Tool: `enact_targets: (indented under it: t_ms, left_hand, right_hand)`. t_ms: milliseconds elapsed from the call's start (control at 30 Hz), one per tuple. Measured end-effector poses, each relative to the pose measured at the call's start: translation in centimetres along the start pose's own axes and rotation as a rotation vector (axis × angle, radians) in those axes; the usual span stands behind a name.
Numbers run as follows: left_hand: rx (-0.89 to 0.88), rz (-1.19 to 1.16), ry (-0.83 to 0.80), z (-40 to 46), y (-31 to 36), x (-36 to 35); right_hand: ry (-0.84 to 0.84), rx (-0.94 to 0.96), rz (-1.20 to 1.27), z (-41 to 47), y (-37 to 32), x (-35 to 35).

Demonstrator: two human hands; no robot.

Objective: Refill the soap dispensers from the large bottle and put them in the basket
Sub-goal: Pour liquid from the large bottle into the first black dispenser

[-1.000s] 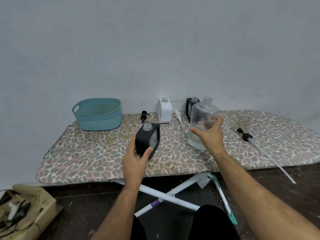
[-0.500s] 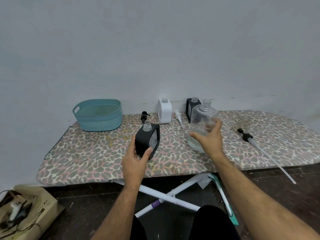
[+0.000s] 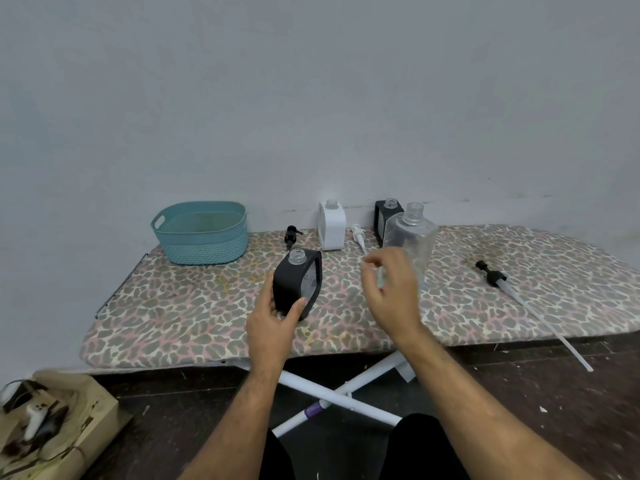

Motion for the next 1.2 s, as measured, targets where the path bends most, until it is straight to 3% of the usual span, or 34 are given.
enact_targets:
  t_ms: [167,300,600,1200]
  left_hand:
    - [0.049,-0.045,-0.058,0.2,-0.3,0.2]
    - [0.065,-0.062,-0.085,0.3,-0.3,0.4]
    - [0.089,-0.077,-0.074,1.0,-0.4,1.7]
    - [0.184,0.093,0.158,3.1,-6.8,13.6]
  right_hand:
    - [-0.324,-0.557,0.162,1.1,0.7,-3.8]
    - [-0.476,-0.779,0.261,2.0,1.8,-5.8]
    - [-0.467,-0.812,0.372,2.0,2.6,-9.4]
    - [-0.703,-0.718,0.501,1.5,-3.5,-23.7]
Point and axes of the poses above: each hand's wrist, its own z-axis towards the middle knuckle, its own x-axis out of the back of the hand, y = z × x, the point moved 1 cm from there along z, towards the middle knuckle, and after that the axes turned 15 degrees about z, right-handed, at the moved point
